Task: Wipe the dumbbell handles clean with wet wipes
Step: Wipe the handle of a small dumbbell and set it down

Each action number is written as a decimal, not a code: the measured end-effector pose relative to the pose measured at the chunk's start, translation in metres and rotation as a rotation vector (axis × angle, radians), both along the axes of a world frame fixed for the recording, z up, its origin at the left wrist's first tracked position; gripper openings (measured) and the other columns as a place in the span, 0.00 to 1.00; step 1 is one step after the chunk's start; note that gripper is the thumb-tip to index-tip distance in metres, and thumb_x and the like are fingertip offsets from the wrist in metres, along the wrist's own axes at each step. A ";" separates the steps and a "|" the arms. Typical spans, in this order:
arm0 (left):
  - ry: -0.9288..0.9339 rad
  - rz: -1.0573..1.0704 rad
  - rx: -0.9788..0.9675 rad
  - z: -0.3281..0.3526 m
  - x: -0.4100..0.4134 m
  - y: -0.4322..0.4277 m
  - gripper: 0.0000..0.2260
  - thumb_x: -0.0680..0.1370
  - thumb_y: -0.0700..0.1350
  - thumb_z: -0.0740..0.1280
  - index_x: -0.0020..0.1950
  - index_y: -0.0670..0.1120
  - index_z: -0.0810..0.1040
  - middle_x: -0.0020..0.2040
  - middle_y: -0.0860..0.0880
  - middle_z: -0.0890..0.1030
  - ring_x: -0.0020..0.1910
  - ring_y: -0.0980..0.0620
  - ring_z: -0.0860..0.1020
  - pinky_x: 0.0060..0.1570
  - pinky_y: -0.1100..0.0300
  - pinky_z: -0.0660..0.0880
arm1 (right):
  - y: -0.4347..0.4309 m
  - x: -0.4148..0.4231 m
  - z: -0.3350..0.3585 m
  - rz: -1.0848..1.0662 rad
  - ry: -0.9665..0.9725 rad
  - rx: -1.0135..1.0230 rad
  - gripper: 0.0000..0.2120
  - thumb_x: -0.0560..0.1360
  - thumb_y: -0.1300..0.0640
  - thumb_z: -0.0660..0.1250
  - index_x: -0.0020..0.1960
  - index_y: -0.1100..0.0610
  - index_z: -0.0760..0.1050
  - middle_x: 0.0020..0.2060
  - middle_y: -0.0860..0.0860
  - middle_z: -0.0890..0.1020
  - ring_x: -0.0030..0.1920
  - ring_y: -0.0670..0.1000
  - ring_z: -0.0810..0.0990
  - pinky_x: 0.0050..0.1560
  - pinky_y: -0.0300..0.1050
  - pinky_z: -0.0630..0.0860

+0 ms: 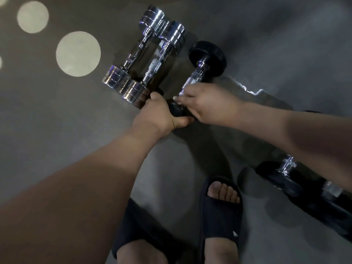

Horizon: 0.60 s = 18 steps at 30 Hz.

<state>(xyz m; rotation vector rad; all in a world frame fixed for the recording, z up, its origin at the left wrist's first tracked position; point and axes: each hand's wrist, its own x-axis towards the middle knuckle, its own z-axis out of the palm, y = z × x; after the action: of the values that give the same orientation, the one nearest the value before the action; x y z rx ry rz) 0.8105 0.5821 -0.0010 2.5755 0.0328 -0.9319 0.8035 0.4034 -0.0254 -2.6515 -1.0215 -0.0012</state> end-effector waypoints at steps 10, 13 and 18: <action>-0.043 0.032 -0.006 0.000 -0.007 -0.004 0.45 0.60 0.66 0.80 0.63 0.41 0.64 0.61 0.41 0.75 0.59 0.42 0.77 0.56 0.49 0.77 | -0.001 0.007 0.006 0.037 0.049 -0.005 0.17 0.80 0.55 0.55 0.57 0.60 0.80 0.43 0.58 0.76 0.42 0.63 0.78 0.38 0.57 0.78; -0.052 0.036 0.019 0.003 -0.009 -0.007 0.45 0.61 0.66 0.80 0.64 0.41 0.64 0.64 0.41 0.73 0.61 0.42 0.76 0.59 0.48 0.76 | -0.009 0.021 0.009 -0.106 0.025 -0.014 0.16 0.77 0.56 0.57 0.55 0.60 0.80 0.43 0.58 0.76 0.40 0.63 0.77 0.33 0.54 0.76; -0.068 0.034 0.029 0.003 -0.013 -0.009 0.43 0.61 0.66 0.79 0.62 0.42 0.64 0.62 0.41 0.73 0.61 0.41 0.76 0.57 0.48 0.76 | 0.004 0.007 0.015 0.060 0.110 -0.056 0.16 0.76 0.56 0.55 0.54 0.60 0.80 0.43 0.58 0.75 0.41 0.63 0.78 0.35 0.58 0.78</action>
<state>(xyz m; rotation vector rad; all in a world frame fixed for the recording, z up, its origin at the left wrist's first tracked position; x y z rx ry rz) 0.7979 0.5727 0.0020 2.6230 0.0712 -0.8367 0.8109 0.4071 -0.0109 -2.6370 -1.0785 0.1864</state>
